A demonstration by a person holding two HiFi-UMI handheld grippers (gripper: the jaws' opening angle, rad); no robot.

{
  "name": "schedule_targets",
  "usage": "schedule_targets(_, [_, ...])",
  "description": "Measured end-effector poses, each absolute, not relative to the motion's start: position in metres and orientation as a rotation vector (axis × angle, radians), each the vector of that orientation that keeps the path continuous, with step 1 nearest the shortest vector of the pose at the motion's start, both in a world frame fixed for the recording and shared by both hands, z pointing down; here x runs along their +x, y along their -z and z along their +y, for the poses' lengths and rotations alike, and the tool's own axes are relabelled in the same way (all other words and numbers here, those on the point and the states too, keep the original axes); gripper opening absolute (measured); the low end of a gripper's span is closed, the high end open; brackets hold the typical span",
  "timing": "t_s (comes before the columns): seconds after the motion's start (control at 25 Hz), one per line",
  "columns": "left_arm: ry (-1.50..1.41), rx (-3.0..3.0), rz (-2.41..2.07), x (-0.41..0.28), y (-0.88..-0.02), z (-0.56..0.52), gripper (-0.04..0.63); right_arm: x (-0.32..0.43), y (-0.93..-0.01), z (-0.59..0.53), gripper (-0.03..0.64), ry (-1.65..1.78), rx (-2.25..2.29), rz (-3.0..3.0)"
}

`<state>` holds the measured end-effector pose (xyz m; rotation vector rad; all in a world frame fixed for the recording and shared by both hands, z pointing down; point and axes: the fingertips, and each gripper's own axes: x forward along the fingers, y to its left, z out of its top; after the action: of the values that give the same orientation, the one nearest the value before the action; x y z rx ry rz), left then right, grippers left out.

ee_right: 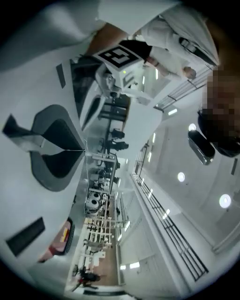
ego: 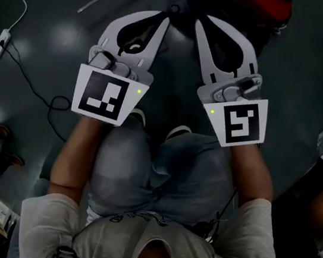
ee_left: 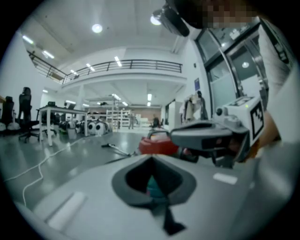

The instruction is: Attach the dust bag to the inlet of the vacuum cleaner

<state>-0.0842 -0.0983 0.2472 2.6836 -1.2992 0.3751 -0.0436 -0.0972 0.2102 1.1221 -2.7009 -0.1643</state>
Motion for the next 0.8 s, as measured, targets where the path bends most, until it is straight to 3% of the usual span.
schedule_targets(0.16, [-0.565, 2.69, -1.347, -0.123, -0.317, -0.107, 0.008, -0.086, -0.303, -0.091, 0.011, 0.195, 0.788, -2.635])
schedule_targets(0.24, [-0.653, 2.634, -1.312, -0.139, -0.359, -0.096, 0.085, -0.102, -0.345, -0.079, 0.012, 0.191, 0.639, -2.611])
schedule_targets(0.36, [-0.803, 2.575, -1.248, -0.155, -0.422, -0.072, 0.131, -0.12, -0.404, -0.065, 0.014, 0.222, 0.472, -2.545])
schedule_targets(0.52, [-0.997, 2.513, -1.132, -0.17, -0.513, -0.042, 0.204, -0.133, -0.475, -0.058, 0.093, 0.282, 0.347, -2.45])
schedule_targets(0.8, [-1.382, 2.452, -0.843, -0.169, -0.647, 0.023, 0.27, -0.146, -0.576, -0.033, 0.173, 0.212, 0.211, -2.34])
